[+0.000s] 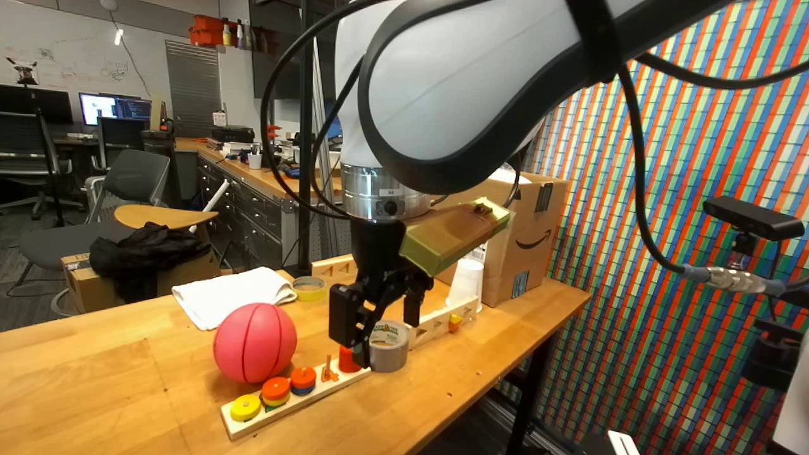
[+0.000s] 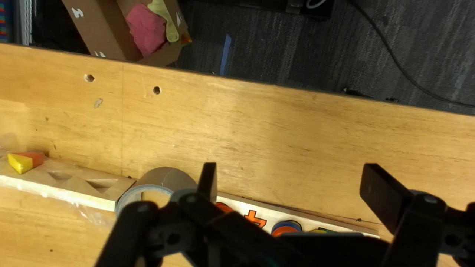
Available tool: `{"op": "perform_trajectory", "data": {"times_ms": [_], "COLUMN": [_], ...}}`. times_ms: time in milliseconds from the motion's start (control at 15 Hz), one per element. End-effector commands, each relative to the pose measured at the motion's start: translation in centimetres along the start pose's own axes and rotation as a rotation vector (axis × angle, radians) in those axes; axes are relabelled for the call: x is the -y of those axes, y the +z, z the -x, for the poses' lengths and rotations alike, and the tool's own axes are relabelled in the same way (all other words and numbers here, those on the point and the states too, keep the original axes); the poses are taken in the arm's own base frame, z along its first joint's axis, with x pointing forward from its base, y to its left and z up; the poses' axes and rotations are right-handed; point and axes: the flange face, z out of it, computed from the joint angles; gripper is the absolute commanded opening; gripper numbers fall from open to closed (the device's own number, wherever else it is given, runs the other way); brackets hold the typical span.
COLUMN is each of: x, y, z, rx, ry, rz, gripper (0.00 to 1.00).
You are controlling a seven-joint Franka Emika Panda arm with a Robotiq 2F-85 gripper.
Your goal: Push the basketball between the two cups
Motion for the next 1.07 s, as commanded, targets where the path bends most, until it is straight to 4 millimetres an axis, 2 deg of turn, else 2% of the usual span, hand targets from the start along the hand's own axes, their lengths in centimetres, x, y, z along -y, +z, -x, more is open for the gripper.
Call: {"op": "perform_trajectory", "data": {"times_ms": [0,333,467,533,733,1000], "x": [3.6,12.1,15.0,16.6,19.7,22.7], "y": [-0.2,-1.3,-2.3,-2.9,-3.8,-3.3], "z": [0.6,1.4,0.8,-0.2,-3.3,-8.9], "rx": [-0.016,-0.036,-0.059,-0.077,-0.120,-0.135], "ry": [-0.062,-0.220,-0.278,-0.310,-0.392,-0.470], "rz": [0.007,0.026,0.044,0.049,0.060,0.059], "gripper": [1.00,1.00,1.00,1.00,1.00,1.00]}}
